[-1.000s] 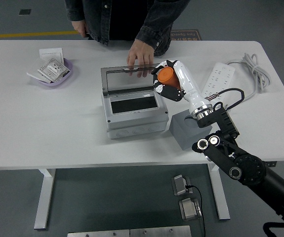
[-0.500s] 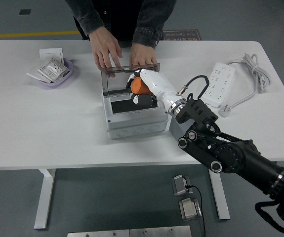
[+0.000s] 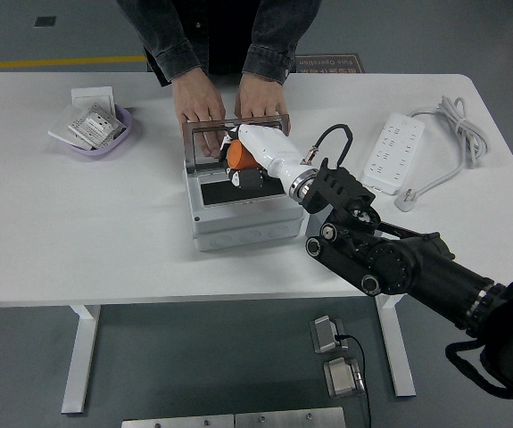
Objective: Pick up the cylinder from the cube,place it in the box,flap close box
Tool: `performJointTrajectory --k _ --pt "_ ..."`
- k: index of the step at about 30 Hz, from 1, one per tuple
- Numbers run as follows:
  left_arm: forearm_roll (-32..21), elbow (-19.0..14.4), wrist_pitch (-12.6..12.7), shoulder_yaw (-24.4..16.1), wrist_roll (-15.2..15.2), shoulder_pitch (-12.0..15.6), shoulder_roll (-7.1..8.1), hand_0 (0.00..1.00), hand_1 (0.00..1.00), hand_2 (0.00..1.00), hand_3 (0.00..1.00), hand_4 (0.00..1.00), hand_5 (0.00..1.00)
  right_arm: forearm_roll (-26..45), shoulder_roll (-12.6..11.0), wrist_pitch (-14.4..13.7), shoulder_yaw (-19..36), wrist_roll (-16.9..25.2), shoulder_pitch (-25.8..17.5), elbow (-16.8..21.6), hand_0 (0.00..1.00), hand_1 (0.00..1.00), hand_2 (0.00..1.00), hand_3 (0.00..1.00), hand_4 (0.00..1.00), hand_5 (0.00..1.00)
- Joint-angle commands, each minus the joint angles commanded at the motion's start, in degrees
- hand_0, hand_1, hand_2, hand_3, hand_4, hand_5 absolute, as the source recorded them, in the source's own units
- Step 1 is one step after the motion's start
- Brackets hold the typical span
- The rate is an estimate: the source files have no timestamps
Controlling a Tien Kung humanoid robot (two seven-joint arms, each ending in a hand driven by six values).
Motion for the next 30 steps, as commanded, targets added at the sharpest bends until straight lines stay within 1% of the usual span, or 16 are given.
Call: performJointTrajectory --k 5,8,9,13,17,30 --pt "0.10 0.00 -0.01 0.02 -0.03 -0.04 0.06 0.711 0.711 0.639 0.761 0.787 0.598 -0.33 0.21 0.41 -0.56 -0.05 0.02 -0.78 0.002 0.002 0.196 0.189 0.072 0.060" --pt "0.24 0.00 -0.01 -0.05 -0.04 -0.04 0.12 0.711 0.711 0.639 0.761 0.787 0.598 -1.22 0.21 0.92 -1.79 -0.15 0.36 -1.55 0.002 0.002 0.196 0.189 0.072 0.060" --pt "0.29 0.00 -0.01 -0.07 -0.05 -0.04 0.13 0.712 0.713 0.640 0.767 0.788 0.599 -1.55 0.21 1.10 -2.25 -0.16 0.53 -1.90 0.002 0.002 0.203 0.197 0.058 0.050" --pt "0.36 0.00 -0.01 -0.01 -0.14 -0.15 0.15 0.712 0.713 0.640 0.767 0.788 0.599 -2.23 0.21 1.43 -3.77 0.13 1.35 -3.69 0.002 0.002 0.203 0.197 0.058 0.050" --pt "0.41 0.00 -0.05 0.04 -0.13 -0.06 0.09 0.712 0.713 0.640 0.770 0.789 0.600 -2.17 0.21 1.29 -4.30 0.54 1.85 -4.95 0.002 0.002 0.205 0.198 0.061 0.052" --pt "0.64 0.00 0.02 0.11 -0.38 -0.27 0.10 0.713 0.714 0.640 0.769 0.790 0.599 -0.88 0.21 0.50 -4.77 2.43 2.42 -6.65 0.002 0.002 0.216 0.209 0.052 0.050"
